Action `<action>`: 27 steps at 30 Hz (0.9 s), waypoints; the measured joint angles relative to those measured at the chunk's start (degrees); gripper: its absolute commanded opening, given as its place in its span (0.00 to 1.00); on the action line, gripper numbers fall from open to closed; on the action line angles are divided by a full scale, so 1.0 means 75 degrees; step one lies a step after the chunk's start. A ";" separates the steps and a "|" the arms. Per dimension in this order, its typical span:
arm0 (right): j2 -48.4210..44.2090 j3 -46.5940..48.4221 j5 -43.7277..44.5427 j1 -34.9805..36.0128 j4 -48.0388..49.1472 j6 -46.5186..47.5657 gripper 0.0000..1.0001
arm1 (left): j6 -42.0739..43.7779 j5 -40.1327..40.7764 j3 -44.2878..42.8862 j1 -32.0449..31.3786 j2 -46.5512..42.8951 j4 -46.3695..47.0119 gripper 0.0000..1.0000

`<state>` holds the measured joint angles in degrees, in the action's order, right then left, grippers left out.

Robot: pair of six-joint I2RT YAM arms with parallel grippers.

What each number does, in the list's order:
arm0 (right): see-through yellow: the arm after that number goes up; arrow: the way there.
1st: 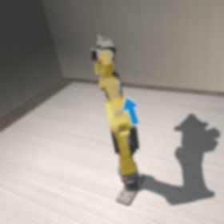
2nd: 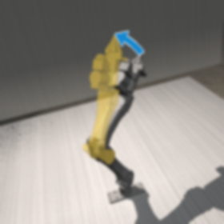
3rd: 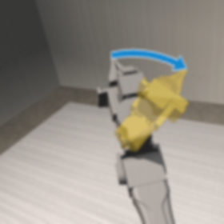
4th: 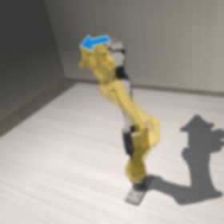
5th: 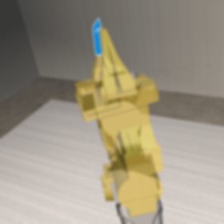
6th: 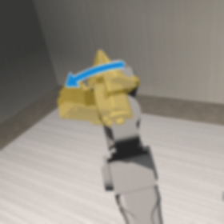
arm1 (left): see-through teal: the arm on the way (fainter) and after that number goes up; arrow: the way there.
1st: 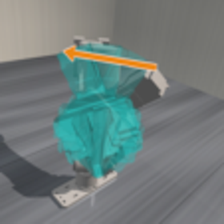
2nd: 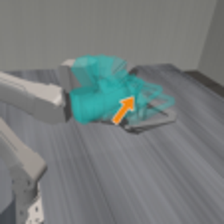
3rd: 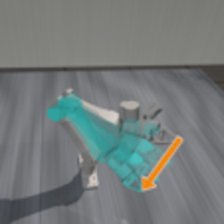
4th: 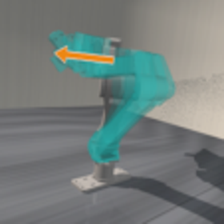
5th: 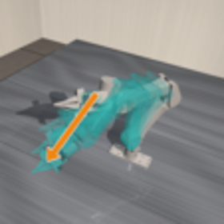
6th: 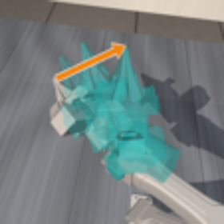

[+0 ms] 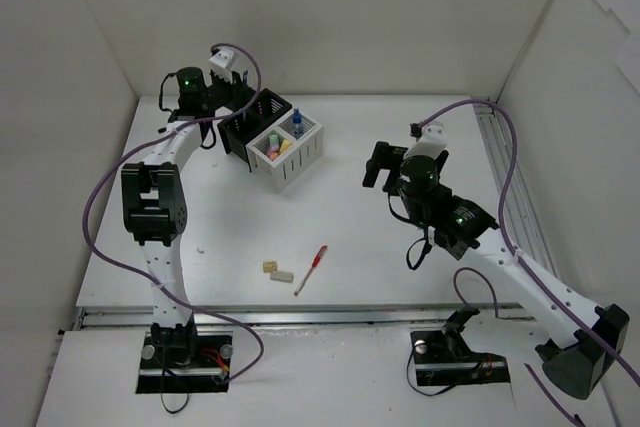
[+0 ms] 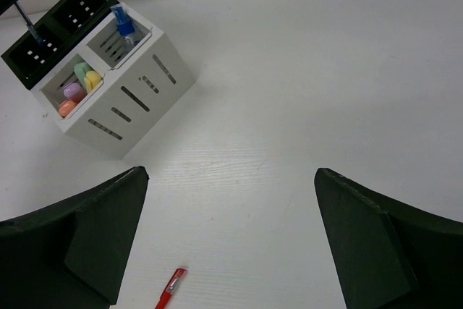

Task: Sort the stationery into containers
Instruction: Place the pen in the storage box, then pick up the pen from the corner of the board.

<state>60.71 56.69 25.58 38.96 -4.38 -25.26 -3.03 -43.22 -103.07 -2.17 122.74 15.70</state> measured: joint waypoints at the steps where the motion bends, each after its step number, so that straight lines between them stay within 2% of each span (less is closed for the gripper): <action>1: -0.0003 0.0000 0.0020 -0.0012 -0.0029 0.0009 0.98 | 0.0015 0.0012 0.0061 0.0003 0.0064 0.0009 0.15; 5: 0.0090 0.0000 -0.0026 -0.0050 -0.0166 0.0061 0.98 | 0.0064 0.0032 0.0475 0.0006 0.0079 0.0090 0.39; 7: 0.0242 0.0000 -0.0149 -0.0050 -0.0198 0.0087 0.98 | 0.0076 0.0035 0.0600 0.0006 0.0079 0.0119 0.43; 9: 0.0472 0.0000 -0.0431 -0.0050 -0.0254 0.0076 0.98 | 0.0087 0.0073 0.0653 0.0012 0.0076 0.0064 0.52; 11: 0.0819 0.0012 -0.0822 -0.0038 -0.0379 -0.0012 0.98 | 0.0111 0.0093 0.0749 0.0023 -0.0017 -0.0012 0.69; 12: 0.1029 0.0032 -0.1064 -0.0009 -0.0460 -0.0055 0.98 | 0.0122 0.0105 0.0857 0.0032 -0.0122 -0.0035 0.73; 13: 0.1288 0.0070 -0.1259 0.0052 -0.0551 -0.0087 0.98 | 0.0117 0.0111 0.1029 0.0044 -0.0286 -0.0067 0.83; 14: 0.1577 0.0140 -0.1475 0.0166 -0.0632 -0.0154 0.98 | 0.0122 0.0119 0.1259 0.0058 -0.0513 -0.0090 0.99; 19: 0.3042 0.0289 -0.2579 0.0842 -0.0892 -0.0600 0.98 | -0.0195 0.0242 0.2850 0.0093 -0.2296 -0.0076 1.00; 22: 0.3724 0.0283 -0.2970 0.1227 -0.1102 -0.0968 0.98 | -0.0670 0.0326 0.4503 0.0102 -0.4036 0.0458 1.00; 25: 0.4060 0.0265 -0.3174 0.1510 -0.1271 -0.1317 0.92 | -0.1151 0.0627 0.6120 0.0009 -0.5965 0.0737 1.00; 27: 0.4246 0.0271 -0.3252 0.1629 -0.1285 -0.1524 0.89 | -0.1323 0.0991 0.6764 -0.0233 -0.6968 0.0621 1.00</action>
<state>92.55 58.72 1.19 51.18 -14.02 -36.69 -12.95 -35.79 -52.34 -3.92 70.48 20.36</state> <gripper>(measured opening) 0.916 0.996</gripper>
